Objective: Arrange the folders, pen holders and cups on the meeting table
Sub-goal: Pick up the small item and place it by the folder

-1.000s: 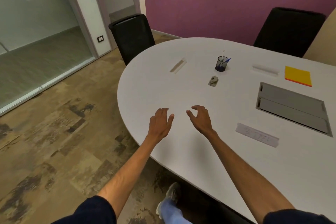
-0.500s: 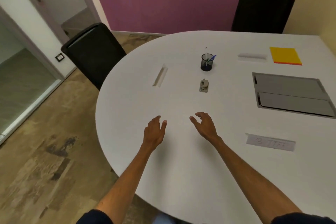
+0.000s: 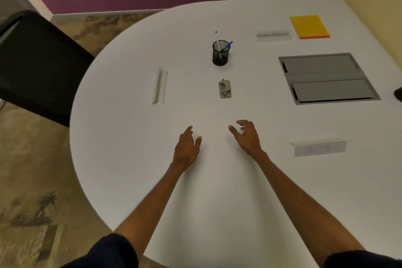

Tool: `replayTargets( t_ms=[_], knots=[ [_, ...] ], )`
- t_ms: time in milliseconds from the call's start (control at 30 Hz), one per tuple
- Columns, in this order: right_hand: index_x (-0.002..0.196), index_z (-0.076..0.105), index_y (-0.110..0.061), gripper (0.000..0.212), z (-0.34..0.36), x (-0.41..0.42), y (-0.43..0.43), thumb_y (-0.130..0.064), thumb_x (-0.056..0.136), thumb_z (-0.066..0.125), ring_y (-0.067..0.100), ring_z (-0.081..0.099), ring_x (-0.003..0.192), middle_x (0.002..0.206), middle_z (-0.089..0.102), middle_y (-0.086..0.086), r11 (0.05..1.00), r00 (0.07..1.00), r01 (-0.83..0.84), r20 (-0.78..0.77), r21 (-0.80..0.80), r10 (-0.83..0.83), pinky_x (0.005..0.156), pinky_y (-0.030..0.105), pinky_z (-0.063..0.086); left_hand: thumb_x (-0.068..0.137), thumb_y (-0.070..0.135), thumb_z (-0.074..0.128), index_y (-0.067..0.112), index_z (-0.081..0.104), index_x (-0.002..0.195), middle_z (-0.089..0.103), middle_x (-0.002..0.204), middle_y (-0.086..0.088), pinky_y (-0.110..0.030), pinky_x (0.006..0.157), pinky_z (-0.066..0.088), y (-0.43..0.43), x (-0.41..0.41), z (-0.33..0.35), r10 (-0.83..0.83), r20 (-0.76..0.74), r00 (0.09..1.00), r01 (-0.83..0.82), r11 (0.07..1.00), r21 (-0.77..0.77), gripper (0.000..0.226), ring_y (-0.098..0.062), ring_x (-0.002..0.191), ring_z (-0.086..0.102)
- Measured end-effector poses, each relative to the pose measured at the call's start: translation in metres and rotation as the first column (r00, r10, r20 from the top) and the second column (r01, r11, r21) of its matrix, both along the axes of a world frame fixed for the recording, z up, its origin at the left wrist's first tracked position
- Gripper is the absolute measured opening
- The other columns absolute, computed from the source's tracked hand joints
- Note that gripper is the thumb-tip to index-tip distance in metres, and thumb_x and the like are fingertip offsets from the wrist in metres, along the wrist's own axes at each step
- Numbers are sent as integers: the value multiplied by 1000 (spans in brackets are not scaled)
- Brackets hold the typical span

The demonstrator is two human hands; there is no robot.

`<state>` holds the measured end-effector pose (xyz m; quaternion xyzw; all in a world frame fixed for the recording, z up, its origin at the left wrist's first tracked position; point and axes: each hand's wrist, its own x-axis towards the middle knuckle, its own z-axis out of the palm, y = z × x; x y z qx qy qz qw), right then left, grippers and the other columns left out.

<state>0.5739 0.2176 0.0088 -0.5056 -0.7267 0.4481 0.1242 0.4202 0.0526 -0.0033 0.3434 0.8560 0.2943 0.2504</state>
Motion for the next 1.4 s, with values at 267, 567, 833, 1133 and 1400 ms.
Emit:
replayTargets(
  t_ms=[267,567,833,1133,1400],
  knots=[
    [125,56,-14,47,-20,-51,38,-41,89,68,19,57,118,130,54,2,997,997,74,-27,3,-74,98,34,46,101,37,44,12,25,150,46,144,-6,-41,107,39,65,-65,-22,-116,-3,993,115,993,-32,58,-23,135,39],
    [152,25,-7,97,-74,-101,99,-53,80,73,27,21,147,154,28,11,996,987,51,158,-68,-40,121,41,22,102,29,42,9,20,152,39,151,-10,-45,108,38,144,-94,-65,-137,4,991,136,983,-121,58,-28,138,38],
    [150,29,-11,104,-126,-132,127,-66,73,71,25,15,150,159,18,10,965,969,92,201,244,-143,119,45,21,98,14,46,26,19,154,40,144,-13,-46,96,47,215,-136,-91,-284,-156,946,288,957,5,63,-30,127,46],
    [145,36,-5,100,-147,-150,165,-67,74,68,28,29,144,154,30,14,916,983,-41,179,399,-34,117,42,21,76,50,75,32,7,156,11,163,-7,-57,106,38,300,-187,-96,-572,-281,771,514,819,-255,106,-33,145,21],
    [131,54,-3,70,-149,-153,163,-44,79,76,29,41,138,142,48,14,899,991,82,63,430,-121,113,42,27,82,33,76,28,29,150,36,154,2,-46,110,32,324,-192,-89,-737,-172,653,675,670,-310,83,-24,143,31]
  ],
)
